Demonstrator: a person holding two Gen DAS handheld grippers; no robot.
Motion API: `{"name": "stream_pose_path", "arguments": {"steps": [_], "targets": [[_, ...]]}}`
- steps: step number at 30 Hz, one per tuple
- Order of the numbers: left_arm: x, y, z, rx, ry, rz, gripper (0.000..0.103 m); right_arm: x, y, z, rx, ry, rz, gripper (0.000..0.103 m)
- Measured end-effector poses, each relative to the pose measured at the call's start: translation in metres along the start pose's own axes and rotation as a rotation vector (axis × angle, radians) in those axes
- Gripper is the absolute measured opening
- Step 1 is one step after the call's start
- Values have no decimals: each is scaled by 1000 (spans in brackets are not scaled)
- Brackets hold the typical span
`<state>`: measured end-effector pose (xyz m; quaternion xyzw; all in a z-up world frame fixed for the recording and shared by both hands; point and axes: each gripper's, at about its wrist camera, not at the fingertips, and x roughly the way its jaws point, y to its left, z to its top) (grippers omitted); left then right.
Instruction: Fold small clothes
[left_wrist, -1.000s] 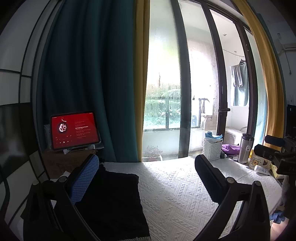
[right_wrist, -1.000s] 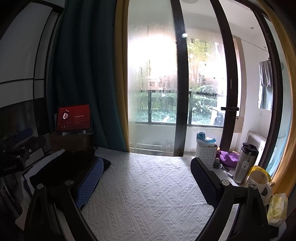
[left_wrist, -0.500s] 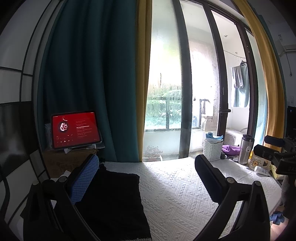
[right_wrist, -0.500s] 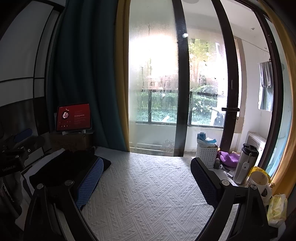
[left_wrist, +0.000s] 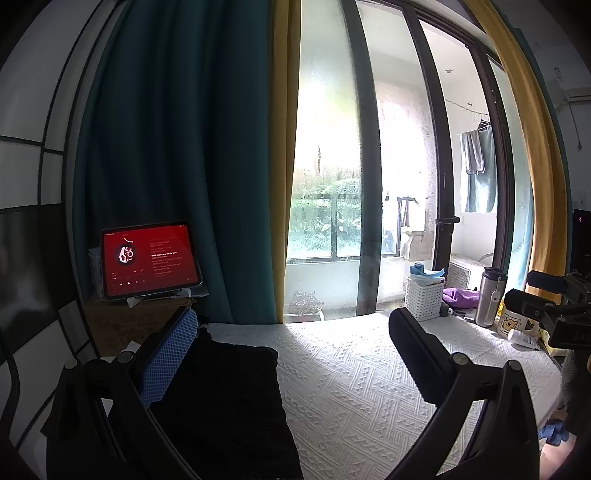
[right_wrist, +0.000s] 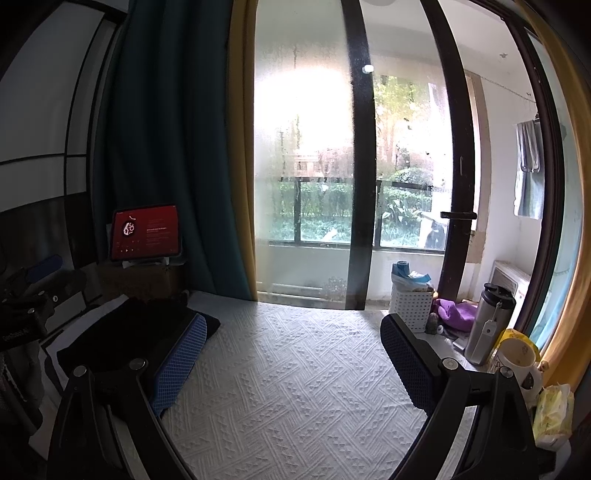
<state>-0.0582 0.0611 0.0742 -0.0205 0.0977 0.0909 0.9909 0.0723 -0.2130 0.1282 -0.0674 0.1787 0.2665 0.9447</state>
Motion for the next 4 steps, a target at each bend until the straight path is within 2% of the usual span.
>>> {"name": "stream_pose_path", "arguments": {"steps": [4], "targets": [[0, 1, 1, -2, -3, 2, 102, 0, -1, 0, -1, -1, 0, 96]]}}
